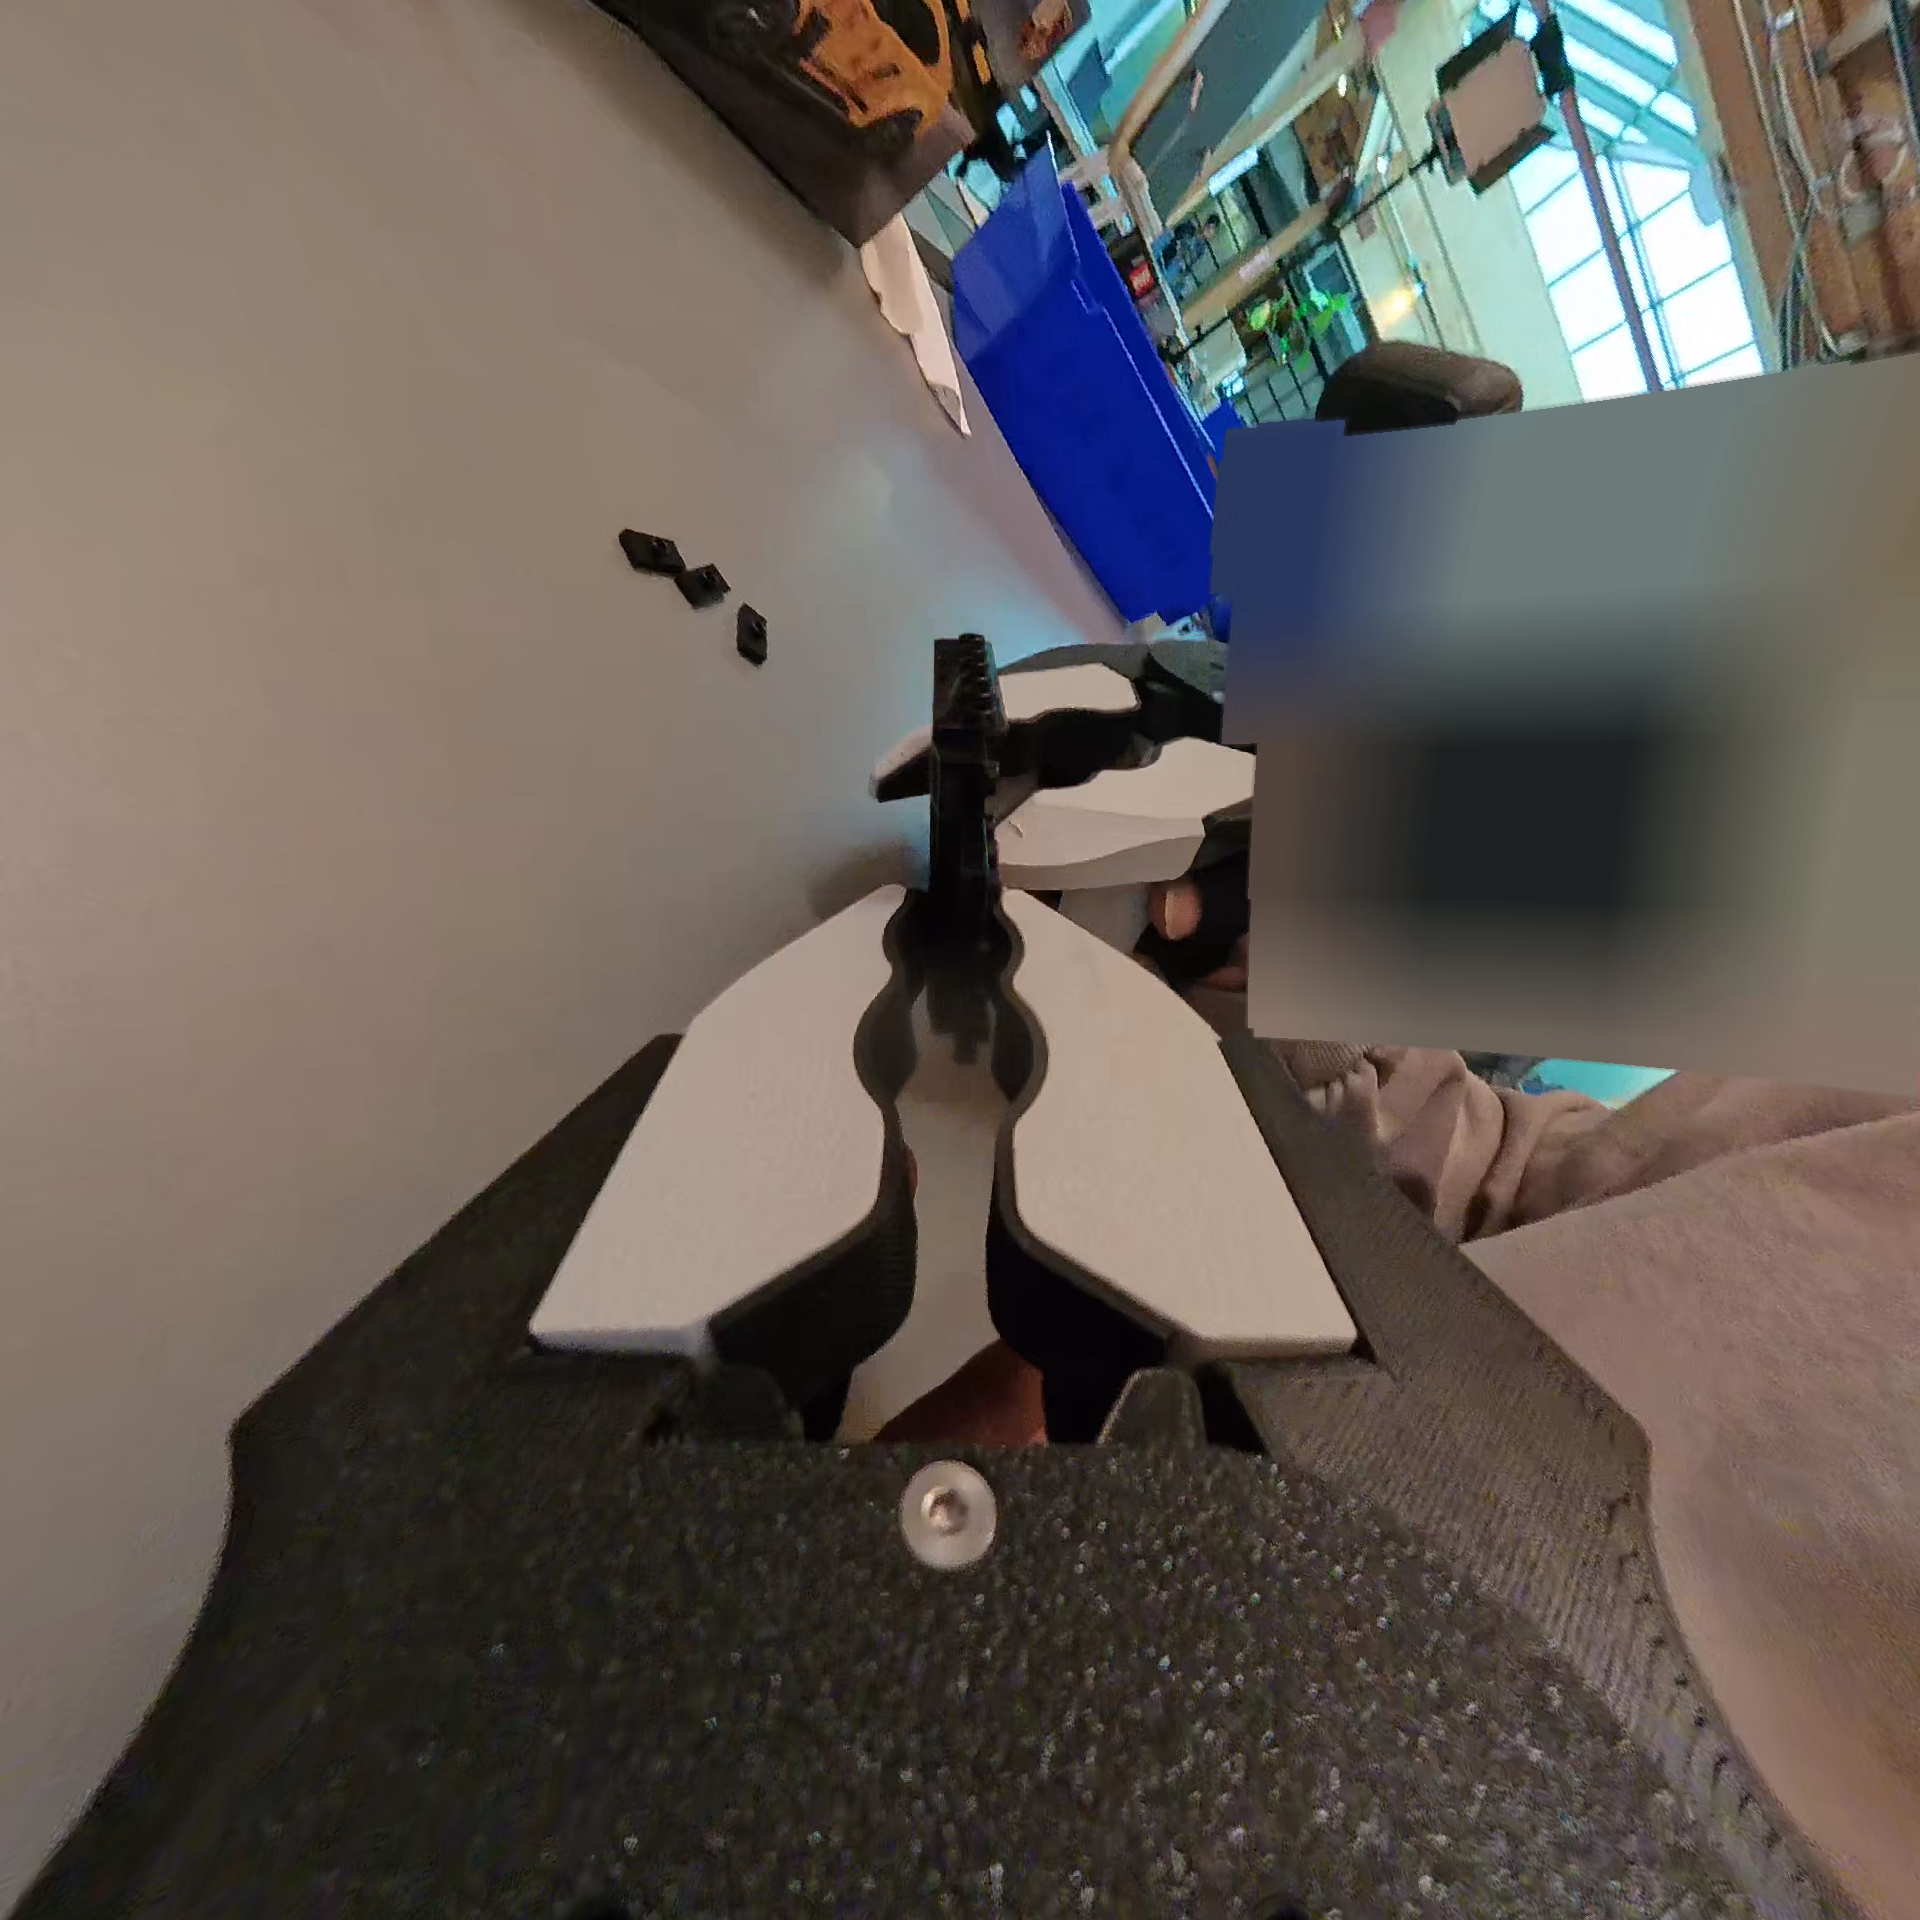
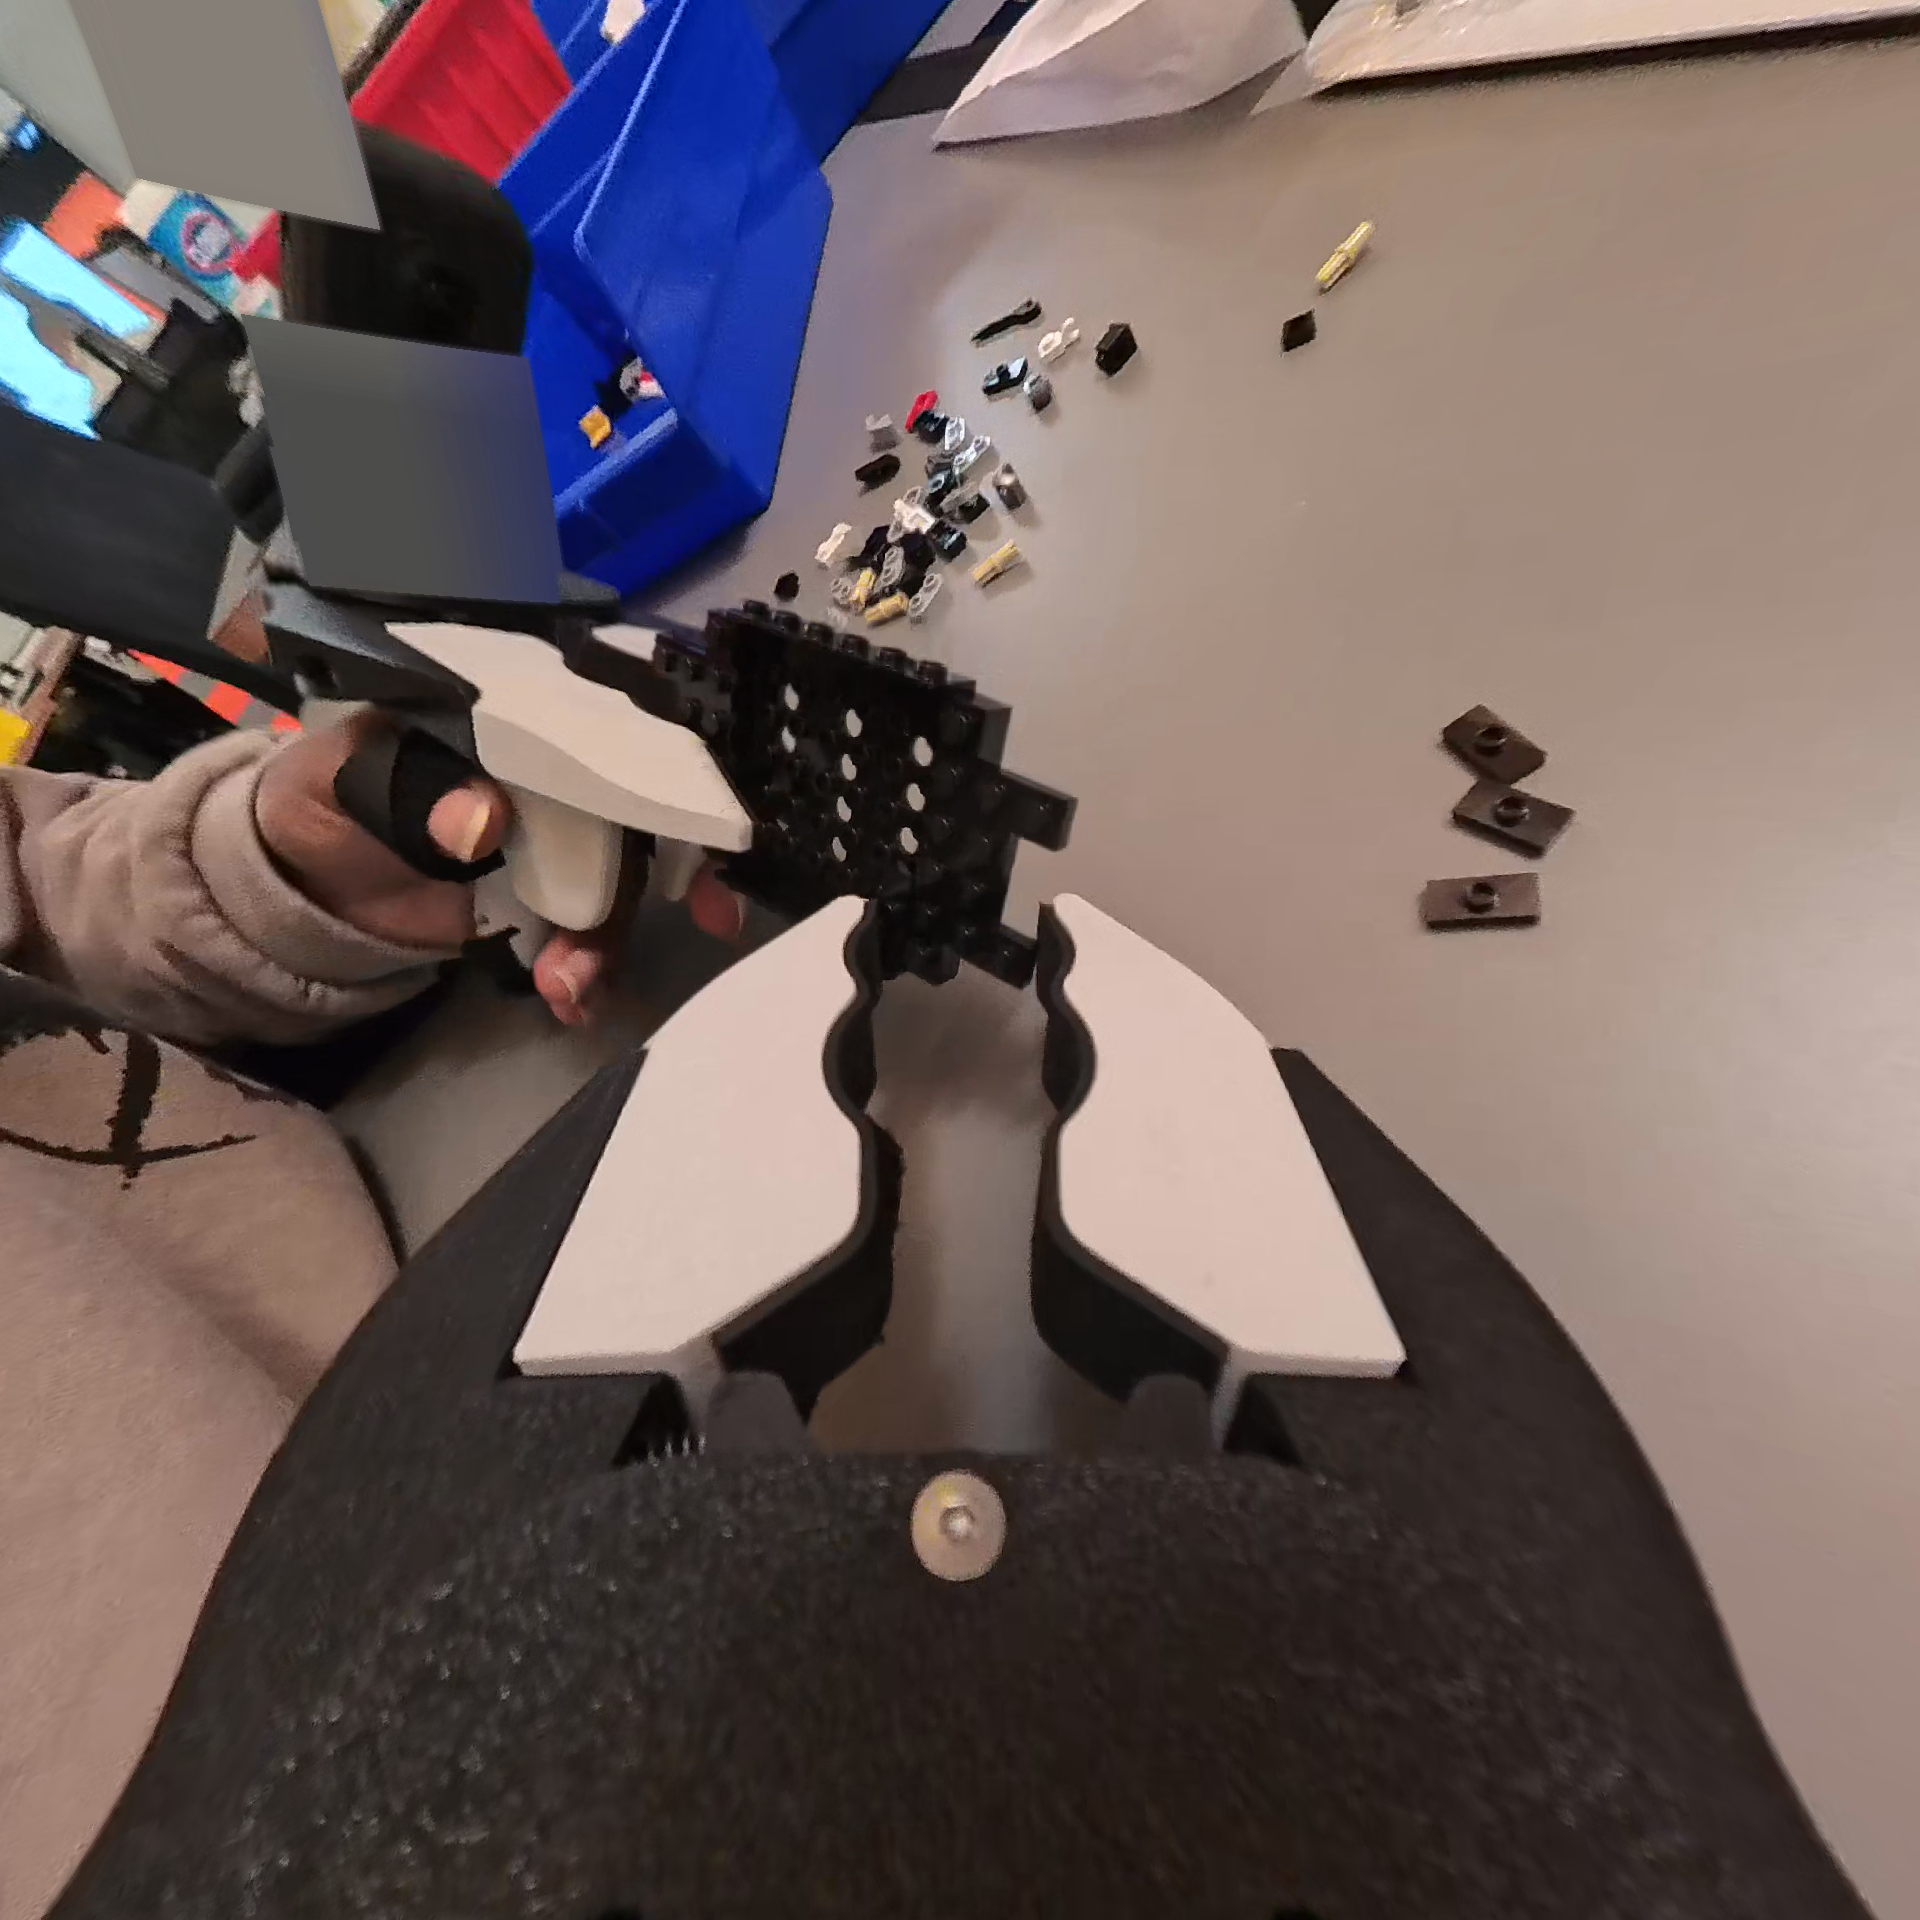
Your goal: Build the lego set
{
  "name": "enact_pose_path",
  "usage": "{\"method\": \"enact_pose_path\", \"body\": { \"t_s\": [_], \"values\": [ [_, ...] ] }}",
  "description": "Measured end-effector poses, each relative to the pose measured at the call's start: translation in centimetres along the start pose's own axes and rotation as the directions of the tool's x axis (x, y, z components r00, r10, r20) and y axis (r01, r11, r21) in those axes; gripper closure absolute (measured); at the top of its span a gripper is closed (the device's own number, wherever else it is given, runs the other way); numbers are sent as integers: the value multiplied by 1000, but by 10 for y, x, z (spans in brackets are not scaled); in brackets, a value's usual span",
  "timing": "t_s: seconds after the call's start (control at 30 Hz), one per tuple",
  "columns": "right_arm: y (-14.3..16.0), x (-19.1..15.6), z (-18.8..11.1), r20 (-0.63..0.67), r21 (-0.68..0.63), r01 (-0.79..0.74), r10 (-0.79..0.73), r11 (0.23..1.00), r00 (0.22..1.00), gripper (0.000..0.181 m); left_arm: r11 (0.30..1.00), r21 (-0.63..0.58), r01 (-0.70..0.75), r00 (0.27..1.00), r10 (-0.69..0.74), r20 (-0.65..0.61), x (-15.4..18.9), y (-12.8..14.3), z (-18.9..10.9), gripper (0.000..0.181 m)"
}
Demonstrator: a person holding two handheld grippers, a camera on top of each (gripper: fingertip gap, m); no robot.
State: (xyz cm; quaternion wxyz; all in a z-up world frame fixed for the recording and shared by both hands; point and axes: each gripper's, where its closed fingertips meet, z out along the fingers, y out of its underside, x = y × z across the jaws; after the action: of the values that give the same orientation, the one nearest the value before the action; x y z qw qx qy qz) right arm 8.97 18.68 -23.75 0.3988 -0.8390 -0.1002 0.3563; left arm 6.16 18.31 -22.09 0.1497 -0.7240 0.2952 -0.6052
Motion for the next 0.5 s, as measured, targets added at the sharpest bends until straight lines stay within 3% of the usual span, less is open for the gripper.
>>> {"method": "enact_pose_path", "body": {
  "t_s": [0.3, 0.5],
  "values": [
    [4, -7, -3, 58, -21, -3, 4, 1000, 998, 147, 997, -74, 16, 999, -19, -32, 0, 9, 0, 171],
    [3, -3, -5, 19, -23, 38, -37, 999, 999, 147, 997, -71, 34, 999, -35, -24, -3, 8, 0, 171]
  ]
}}
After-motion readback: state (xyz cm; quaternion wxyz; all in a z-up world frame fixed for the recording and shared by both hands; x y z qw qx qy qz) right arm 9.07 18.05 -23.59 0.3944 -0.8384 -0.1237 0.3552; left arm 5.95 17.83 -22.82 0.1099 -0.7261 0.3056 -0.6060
